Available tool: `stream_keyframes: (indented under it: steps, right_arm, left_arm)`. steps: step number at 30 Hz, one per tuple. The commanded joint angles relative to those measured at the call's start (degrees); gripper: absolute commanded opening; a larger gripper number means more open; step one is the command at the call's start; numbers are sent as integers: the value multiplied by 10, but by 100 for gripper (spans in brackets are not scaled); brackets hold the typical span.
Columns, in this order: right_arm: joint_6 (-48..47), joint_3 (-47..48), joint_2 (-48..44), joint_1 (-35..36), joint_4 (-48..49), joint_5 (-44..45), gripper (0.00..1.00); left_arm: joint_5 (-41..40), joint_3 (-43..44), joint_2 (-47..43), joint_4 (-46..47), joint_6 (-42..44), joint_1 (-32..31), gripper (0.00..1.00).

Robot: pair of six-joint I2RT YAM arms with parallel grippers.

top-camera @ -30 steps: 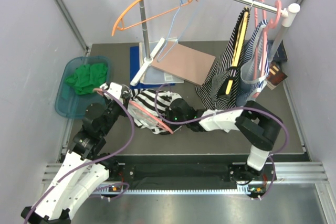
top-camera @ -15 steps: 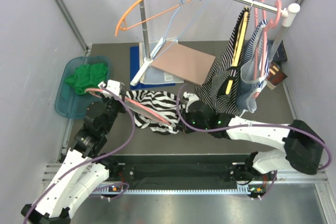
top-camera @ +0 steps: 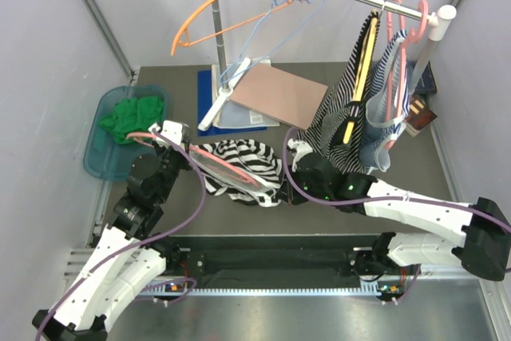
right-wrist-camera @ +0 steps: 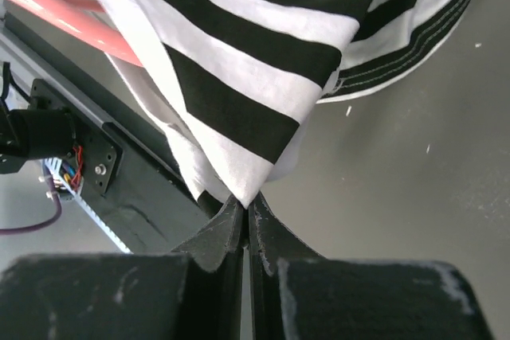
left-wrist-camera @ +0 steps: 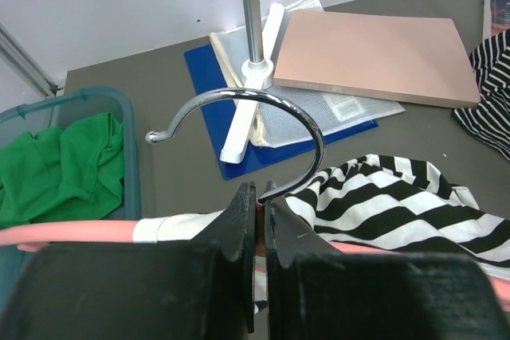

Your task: Place the tank top on the hanger

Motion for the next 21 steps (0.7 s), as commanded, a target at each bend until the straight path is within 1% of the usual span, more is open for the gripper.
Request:
stream_keyframes:
  steps: [1, 7, 10, 14, 21]
  right_arm:
    - [-22, 68, -13, 10, -13, 15, 0]
    - [-47, 169, 17, 25, -3, 25, 0]
    - [-71, 225, 51, 30, -1, 20, 0]
    - [-82, 298, 113, 46, -1, 0, 0]
    - [-82, 358, 185, 81, 14, -6, 0]
  left_arm:
    - [36, 10, -2, 61, -10, 0, 0]
    - [69, 7, 9, 56, -17, 0, 0]
    - [87, 7, 12, 53, -20, 0, 0]
    - [80, 4, 7, 53, -21, 0, 0]
    - [67, -5, -19, 54, -21, 0, 0]
